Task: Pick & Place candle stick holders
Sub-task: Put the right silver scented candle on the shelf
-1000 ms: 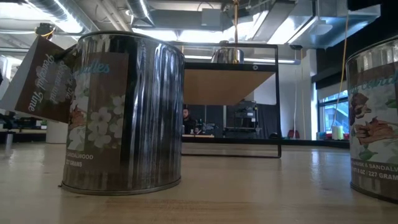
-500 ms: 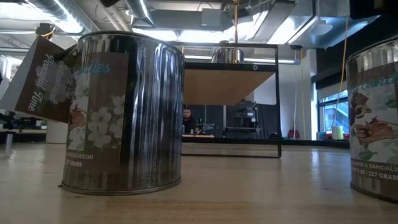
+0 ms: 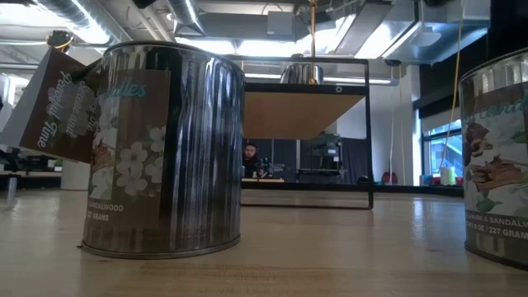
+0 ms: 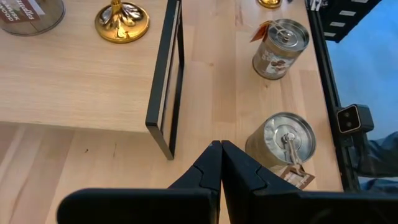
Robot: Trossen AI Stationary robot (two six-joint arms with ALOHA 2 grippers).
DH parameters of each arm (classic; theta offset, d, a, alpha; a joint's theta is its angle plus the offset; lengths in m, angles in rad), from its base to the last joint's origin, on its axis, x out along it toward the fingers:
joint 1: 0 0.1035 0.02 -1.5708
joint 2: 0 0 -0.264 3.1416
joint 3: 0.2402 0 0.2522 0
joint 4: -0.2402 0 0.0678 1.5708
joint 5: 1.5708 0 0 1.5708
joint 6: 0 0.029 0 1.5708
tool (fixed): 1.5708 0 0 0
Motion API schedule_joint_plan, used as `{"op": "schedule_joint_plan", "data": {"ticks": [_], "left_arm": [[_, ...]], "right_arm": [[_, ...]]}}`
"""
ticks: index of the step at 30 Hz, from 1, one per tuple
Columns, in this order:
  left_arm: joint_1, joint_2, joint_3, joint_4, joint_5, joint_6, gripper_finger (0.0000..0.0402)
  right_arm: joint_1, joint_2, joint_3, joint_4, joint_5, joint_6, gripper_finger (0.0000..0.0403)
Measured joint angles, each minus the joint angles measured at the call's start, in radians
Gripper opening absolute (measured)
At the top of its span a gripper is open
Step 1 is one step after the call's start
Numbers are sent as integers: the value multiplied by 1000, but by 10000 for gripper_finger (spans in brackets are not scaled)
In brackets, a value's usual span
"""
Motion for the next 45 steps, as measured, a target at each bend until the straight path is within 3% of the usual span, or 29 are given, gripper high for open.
{"op": "schedule_joint_plan", "data": {"ticks": [8,22,45], "left_arm": [[0,0,0,0,0,0,1],[0,0,0,1,0,0,1],[0,0,-1,-2,-1,0,1]], "right_arm": [[1,63,0,-133,2,82,174],[3,76,0,-131,69,106,174],[29,100,0,-144,68,153,173]]}}
